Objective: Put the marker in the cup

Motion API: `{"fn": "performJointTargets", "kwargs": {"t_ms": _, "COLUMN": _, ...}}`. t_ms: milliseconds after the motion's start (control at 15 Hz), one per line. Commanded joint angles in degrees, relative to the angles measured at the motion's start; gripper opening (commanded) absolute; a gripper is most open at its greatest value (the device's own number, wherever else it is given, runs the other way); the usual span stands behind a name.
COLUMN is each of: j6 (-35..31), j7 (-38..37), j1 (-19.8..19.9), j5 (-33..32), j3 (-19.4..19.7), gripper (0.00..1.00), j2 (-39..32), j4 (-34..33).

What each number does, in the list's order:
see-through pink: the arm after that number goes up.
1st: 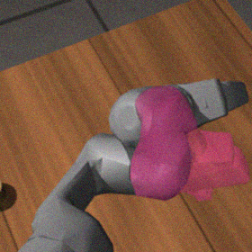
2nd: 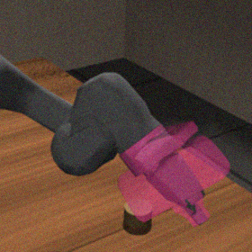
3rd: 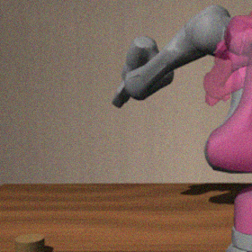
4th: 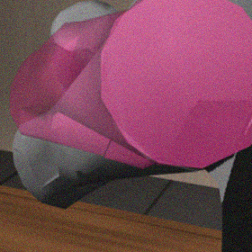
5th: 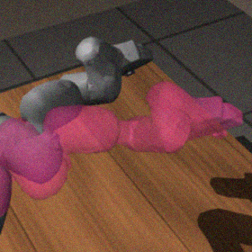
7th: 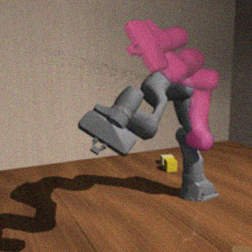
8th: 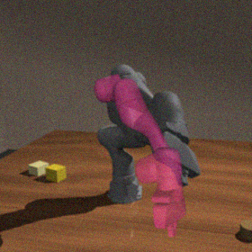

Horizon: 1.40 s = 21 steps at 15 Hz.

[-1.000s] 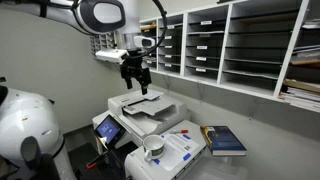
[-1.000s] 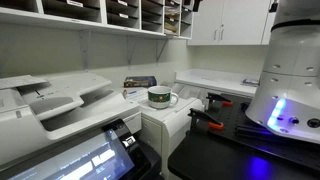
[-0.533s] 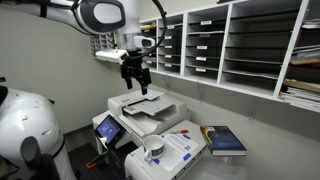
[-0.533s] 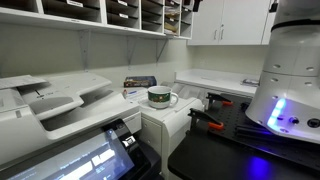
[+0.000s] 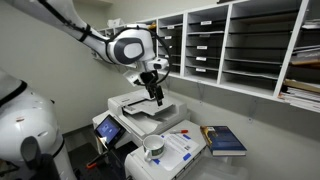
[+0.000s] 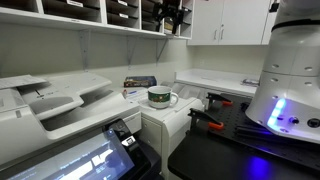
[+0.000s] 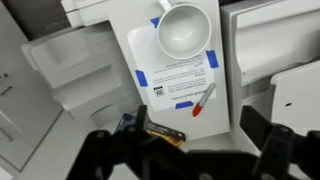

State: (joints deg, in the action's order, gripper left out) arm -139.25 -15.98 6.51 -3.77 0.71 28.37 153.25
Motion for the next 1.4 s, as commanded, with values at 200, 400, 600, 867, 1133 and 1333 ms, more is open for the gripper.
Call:
{"fn": "performJointTargets", "kwargs": {"t_ms": 200, "j6": -5.46, "j7": -29.05, "j1": 5.35, "j5": -11.34, "j3": -6.79, "gripper": 1.00, "j2": -29.17, "j4": -17.23}}
{"fn": "performJointTargets", "kwargs": {"t_ms": 400, "j6": -4.07, "j7": -31.56, "j1": -0.16, "j5": -9.72, "j3": -2.36, "gripper": 1.00, "j2": -39.88, "j4": -25.69}}
{"fn": "performJointTargets", "kwargs": {"t_ms": 600, "j6": -4.23, "j7": -30.10, "j1": -4.08, "j5": -5.33, "j3": 0.93, "gripper": 1.00, "j2": -48.85, "j4": -32.53}}
{"fn": "performJointTargets", "kwargs": {"t_ms": 867, "j6": -4.39, "j7": -31.90, "j1": -9.19, "j5": -1.90, "j3": 5.54, "gripper": 1.00, "j2": -58.30, "j4": -40.69}}
{"fn": "performJointTargets", "kwargs": {"t_ms": 1133, "j6": -2.42, "j7": -32.34, "j1": -11.28, "j5": 3.00, "j3": 7.25, "gripper": 1.00, "j2": -65.75, "j4": -47.56}}
{"fn": "performJointTargets", "kwargs": {"t_ms": 1333, "j6": -1.55, "j7": -32.22, "j1": -11.86, "j5": 5.81, "j3": 7.92, "gripper": 0.98, "j2": -70.12, "j4": -51.90}}
